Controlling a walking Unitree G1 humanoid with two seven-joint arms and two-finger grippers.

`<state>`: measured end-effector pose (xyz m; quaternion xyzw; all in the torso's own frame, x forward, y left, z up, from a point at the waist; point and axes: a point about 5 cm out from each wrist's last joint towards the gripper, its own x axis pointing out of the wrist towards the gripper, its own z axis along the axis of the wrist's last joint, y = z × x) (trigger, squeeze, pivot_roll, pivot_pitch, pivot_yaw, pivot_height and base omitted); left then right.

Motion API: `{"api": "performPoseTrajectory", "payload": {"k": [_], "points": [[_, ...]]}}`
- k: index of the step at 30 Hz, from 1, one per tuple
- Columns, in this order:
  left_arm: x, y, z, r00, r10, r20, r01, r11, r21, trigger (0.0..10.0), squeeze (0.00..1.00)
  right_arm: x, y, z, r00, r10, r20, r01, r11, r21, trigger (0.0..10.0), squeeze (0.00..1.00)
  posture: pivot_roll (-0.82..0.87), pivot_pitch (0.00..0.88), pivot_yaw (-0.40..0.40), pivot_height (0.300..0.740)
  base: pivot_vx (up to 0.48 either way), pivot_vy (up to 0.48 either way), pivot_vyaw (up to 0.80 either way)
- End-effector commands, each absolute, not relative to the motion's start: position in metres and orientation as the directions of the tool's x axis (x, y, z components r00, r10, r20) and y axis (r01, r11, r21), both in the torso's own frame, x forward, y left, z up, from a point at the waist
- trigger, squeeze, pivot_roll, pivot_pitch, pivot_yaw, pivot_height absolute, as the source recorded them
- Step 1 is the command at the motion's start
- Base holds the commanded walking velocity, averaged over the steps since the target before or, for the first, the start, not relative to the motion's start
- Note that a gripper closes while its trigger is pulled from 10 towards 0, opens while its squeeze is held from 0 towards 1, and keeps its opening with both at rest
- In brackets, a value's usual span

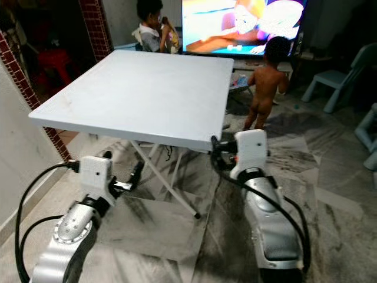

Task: Hang keys on a hook

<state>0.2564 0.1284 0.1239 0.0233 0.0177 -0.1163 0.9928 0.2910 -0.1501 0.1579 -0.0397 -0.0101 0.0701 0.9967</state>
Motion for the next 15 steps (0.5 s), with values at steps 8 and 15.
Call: {"api": "performPoseTrajectory", "payload": {"k": [8, 15], "points": [[0.2575, 0.1351, 0.1233, 0.978, -0.205, -0.044, 0.206, 0.978, 0.039, 10.0, 0.0, 0.2927, -0.1442, 0.1615, 0.988, 0.154, 0.022, -0.152, 0.985, -0.079, 10.0, 0.0, 0.03, 0.0, 0.034, 0.74, 0.0, 0.0, -0.78], [0.2595, 0.137, 0.1241, 0.981, -0.189, -0.036, 0.19, 0.981, 0.039, 10.0, 0.0, 0.2932, -0.1453, 0.1619, 0.988, 0.151, 0.021, -0.149, 0.985, -0.083, 10.0, 0.0, 0.02, 0.0, 0.032, 0.74, 0.0, 0.0, -0.78]]}}
